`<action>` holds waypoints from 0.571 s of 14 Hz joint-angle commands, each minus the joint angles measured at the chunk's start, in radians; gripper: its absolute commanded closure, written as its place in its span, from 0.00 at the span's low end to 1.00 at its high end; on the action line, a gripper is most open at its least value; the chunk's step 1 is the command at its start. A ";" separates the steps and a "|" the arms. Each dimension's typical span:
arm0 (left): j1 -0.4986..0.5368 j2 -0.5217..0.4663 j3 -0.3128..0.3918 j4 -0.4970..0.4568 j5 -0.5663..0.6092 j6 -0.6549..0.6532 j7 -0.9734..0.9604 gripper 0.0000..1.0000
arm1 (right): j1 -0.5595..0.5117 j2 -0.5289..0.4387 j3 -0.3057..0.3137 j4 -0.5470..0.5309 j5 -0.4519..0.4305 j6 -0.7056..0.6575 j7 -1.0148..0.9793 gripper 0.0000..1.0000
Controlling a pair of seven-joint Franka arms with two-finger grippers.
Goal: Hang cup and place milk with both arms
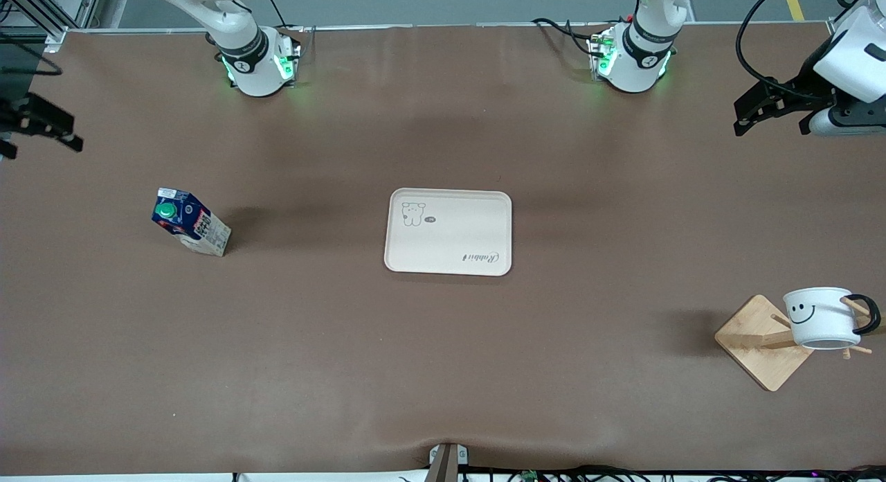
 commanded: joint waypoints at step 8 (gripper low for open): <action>0.002 0.006 -0.004 0.006 -0.017 -0.011 0.003 0.00 | -0.039 -0.012 0.001 0.020 0.007 0.071 0.000 0.00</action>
